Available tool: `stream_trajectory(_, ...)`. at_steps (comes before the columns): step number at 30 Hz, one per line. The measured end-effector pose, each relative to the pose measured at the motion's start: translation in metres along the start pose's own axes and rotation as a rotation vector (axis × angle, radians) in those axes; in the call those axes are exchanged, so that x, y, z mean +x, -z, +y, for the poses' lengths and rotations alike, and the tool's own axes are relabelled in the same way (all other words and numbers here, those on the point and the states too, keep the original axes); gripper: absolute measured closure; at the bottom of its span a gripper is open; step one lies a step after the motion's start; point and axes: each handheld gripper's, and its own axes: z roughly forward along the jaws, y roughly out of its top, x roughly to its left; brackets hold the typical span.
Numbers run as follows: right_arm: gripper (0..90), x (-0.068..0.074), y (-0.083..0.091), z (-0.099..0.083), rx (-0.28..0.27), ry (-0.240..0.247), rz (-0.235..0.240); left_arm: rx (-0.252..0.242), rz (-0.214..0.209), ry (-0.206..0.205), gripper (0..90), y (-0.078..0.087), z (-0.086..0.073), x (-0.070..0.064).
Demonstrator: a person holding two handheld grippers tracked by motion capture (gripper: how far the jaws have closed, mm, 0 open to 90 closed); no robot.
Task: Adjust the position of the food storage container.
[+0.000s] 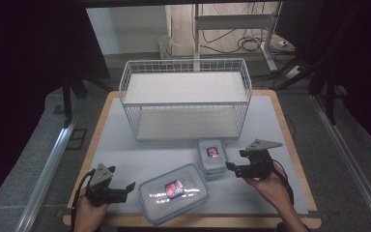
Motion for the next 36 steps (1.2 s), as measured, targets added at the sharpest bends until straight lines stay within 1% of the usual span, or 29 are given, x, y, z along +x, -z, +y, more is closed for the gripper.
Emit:
stream_trajectory(1,41.9,0.002,-0.002,0.007,0.026,0.022,0.016,0.002,-0.001,-0.003,4.7,-0.001,0.000,0.000)
stream_trajectory(2,47.1,0.003,-0.003,0.009,0.032,0.030,0.020,0.005,-0.002,-0.005,4.8,-0.001,0.000,-0.001)
stream_trajectory(3,47.1,0.003,-0.003,0.009,0.032,0.030,0.020,0.005,-0.002,-0.005,4.8,-0.001,0.000,-0.001)
stream_trajectory(4,52.2,0.005,-0.005,0.013,0.038,0.047,0.026,0.006,-0.002,-0.007,4.8,-0.002,0.000,-0.001)
stream_trajectory(5,62.2,0.010,-0.009,0.021,0.036,0.078,0.044,0.009,-0.002,-0.010,4.8,-0.002,0.000,-0.001)
stream_trajectory(6,65.7,0.011,-0.011,0.023,0.038,0.090,0.054,0.010,-0.003,-0.012,4.8,-0.002,0.000,-0.002)
stream_trajectory(7,69.7,0.015,-0.015,0.028,0.042,0.113,0.059,0.010,-0.003,-0.015,4.8,-0.002,0.000,-0.002)
stream_trajectory(8,69.7,0.015,-0.015,0.028,0.042,0.113,0.059,0.010,-0.003,-0.015,4.8,-0.002,0.000,-0.002)
stream_trajectory(9,77.2,0.020,-0.022,0.034,0.058,0.144,0.063,0.007,-0.003,-0.019,4.8,-0.002,0.000,-0.002)
stream_trajectory(10,77.2,0.020,-0.022,0.034,0.058,0.144,0.063,0.007,-0.003,-0.019,4.9,-0.002,0.000,-0.002)
stream_trajectory(11,83.2,0.026,-0.033,0.040,0.067,0.174,0.089,-0.003,-0.004,-0.016,4.9,-0.001,0.000,-0.002)
stream_trajectory(12,85.3,0.029,-0.038,0.043,0.073,0.178,0.101,-0.005,-0.006,-0.013,4.9,0.000,0.000,-0.001)
stream_trajectory(14,87.9,0.034,-0.048,0.048,0.080,0.195,0.112,-0.015,-0.010,-0.004,5.0,0.001,0.000,0.000)
stream_trajectory(15,87.9,0.034,-0.048,0.048,0.080,0.195,0.112,-0.015,-0.010,-0.004,5.0,0.001,0.000,0.000)
stream_trajectory(16,88.5,0.037,-0.053,0.051,0.082,0.204,0.115,-0.016,-0.012,0.000,5.0,0.001,-0.001,0.001)
stream_trajectory(17,89.2,0.042,-0.064,0.057,0.084,0.217,0.128,-0.016,-0.014,0.003,5.1,0.001,-0.001,0.001)
stream_trajectory(21,89.4,0.052,-0.081,0.065,0.086,0.235,0.145,-0.012,-0.018,0.002,5.2,0.001,-0.001,0.001)
stream_trajectory(23,89.6,0.054,-0.084,0.067,0.090,0.242,0.148,-0.011,-0.021,0.002,5.2,0.000,-0.001,0.001)
stream_trajectory(24,89.8,0.059,-0.093,0.068,0.108,0.266,0.143,-0.010,-0.023,0.001,5.2,0.000,-0.001,0.001)
stream_trajectory(27,89.9,0.061,-0.103,0.067,0.137,0.280,0.139,-0.011,-0.024,0.003,5.2,0.001,-0.001,0.001)
stream_trajectory(30,90.0,0.059,-0.108,0.064,0.167,0.286,0.121,-0.010,-0.027,0.007,5.3,0.000,-0.001,0.001)
stream_trajectory(31,90.0,0.058,-0.109,0.063,0.162,0.271,0.136,-0.009,-0.027,0.006,5.4,0.000,-0.001,0.001)
stream_trajectory(32,90.0,0.058,-0.109,0.063,0.162,0.271,0.136,-0.009,-0.027,0.006,5.4,0.000,-0.001,0.001)
stream_trajectory(33,90.0,0.057,-0.107,0.063,0.163,0.266,0.122,-0.008,-0.027,0.005,5.4,0.000,-0.001,0.001)
stream_trajectory(35,90.0,0.059,-0.106,0.063,0.174,0.295,0.080,-0.004,-0.028,0.000,5.4,0.000,-0.002,0.001)
stream_trajectory(36,90.0,0.059,-0.106,0.063,0.174,0.295,0.080,-0.004,-0.028,0.000,5.4,0.000,-0.002,0.001)
